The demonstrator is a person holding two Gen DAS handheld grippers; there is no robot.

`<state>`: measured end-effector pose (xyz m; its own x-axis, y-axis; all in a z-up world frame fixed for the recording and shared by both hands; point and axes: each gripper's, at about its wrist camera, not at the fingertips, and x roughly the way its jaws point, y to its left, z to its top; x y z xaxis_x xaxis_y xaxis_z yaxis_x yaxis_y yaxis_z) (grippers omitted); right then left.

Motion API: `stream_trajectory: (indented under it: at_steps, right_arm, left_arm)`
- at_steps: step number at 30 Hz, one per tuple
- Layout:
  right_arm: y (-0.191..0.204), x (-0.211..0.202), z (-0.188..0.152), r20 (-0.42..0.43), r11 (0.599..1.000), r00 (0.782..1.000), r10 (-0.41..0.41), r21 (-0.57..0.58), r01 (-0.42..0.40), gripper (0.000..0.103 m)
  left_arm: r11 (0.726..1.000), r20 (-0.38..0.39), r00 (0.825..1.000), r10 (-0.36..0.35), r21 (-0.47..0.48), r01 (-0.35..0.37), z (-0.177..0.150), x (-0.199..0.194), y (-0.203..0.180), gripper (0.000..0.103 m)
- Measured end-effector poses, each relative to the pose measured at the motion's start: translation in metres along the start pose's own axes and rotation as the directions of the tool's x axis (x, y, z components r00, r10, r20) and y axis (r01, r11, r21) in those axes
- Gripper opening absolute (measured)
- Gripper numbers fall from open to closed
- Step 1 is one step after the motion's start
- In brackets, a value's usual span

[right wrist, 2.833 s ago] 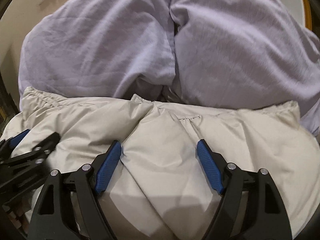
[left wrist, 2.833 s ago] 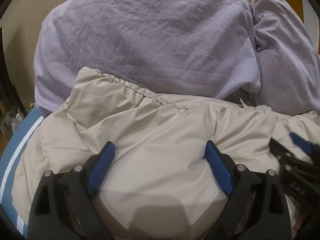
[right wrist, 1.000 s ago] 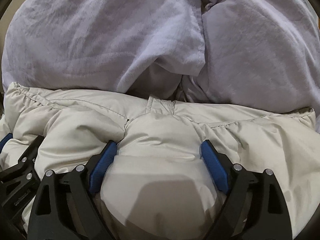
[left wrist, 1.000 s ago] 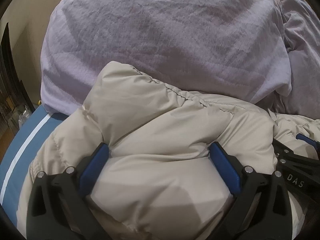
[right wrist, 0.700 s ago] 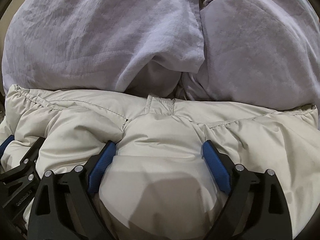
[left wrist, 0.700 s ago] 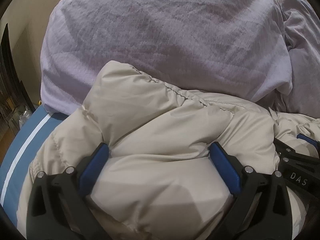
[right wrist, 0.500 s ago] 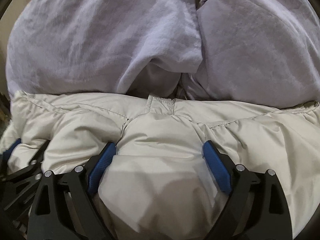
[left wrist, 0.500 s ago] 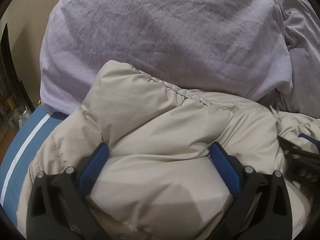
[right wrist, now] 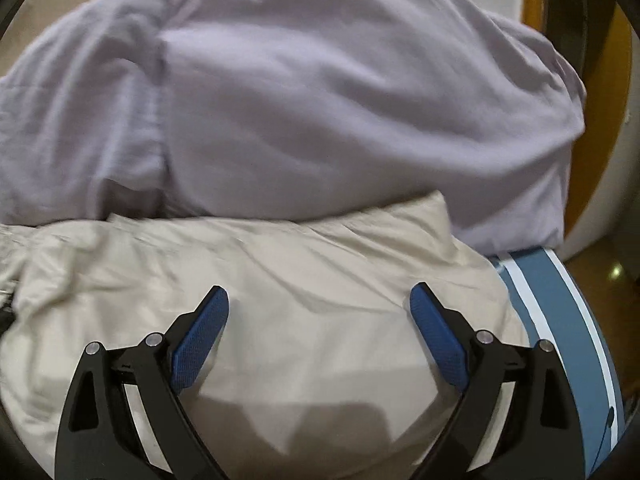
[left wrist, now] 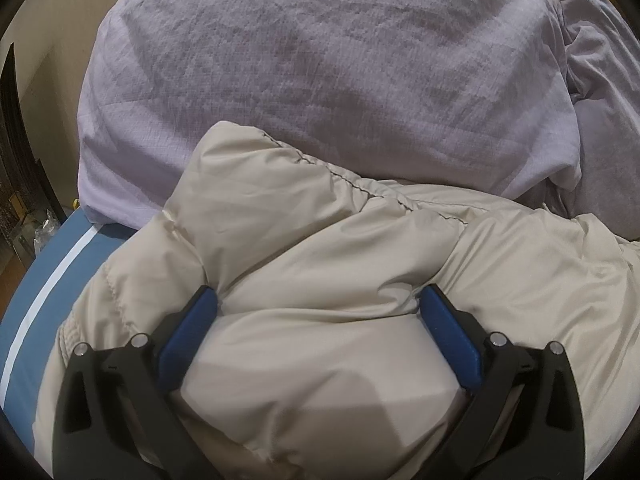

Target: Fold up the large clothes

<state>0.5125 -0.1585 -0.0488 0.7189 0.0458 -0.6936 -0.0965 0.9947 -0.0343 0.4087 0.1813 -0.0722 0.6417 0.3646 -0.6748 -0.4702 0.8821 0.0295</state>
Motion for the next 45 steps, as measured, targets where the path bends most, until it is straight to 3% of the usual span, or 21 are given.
stream_trajectory:
  at_steps: [8, 26, 39, 45]
  right_arm:
    - [-0.002, 0.038, -0.016, 0.006, 0.999, 0.999, -0.037, -0.024, 0.037, 0.099]
    - [-0.048, 0.078, -0.012, -0.058, 0.999, 0.998, 0.026, 0.024, -0.024, 0.102]
    - [-0.043, 0.072, -0.012, -0.062, 0.999, 0.998, 0.025, 0.033, -0.023, 0.102]
    - [-0.072, 0.011, -0.029, -0.023, 0.992, 0.998, 0.053, 0.12, -0.05, 0.102]
  left_arm:
    - [1.0, -0.001, 1.0, 0.004, 0.0, -0.004, 0.0, 0.001, 0.001, 0.101]
    - [1.0, 0.0, 1.0, 0.007, 0.002, -0.007, 0.001, 0.0, 0.0, 0.101]
    - [1.0, -0.001, 1.0, 0.0, 0.007, 0.0, 0.0, -0.001, 0.002, 0.101]
    - [0.998, 0.009, 1.0, 0.013, 0.055, -0.013, -0.017, -0.045, 0.015, 0.101]
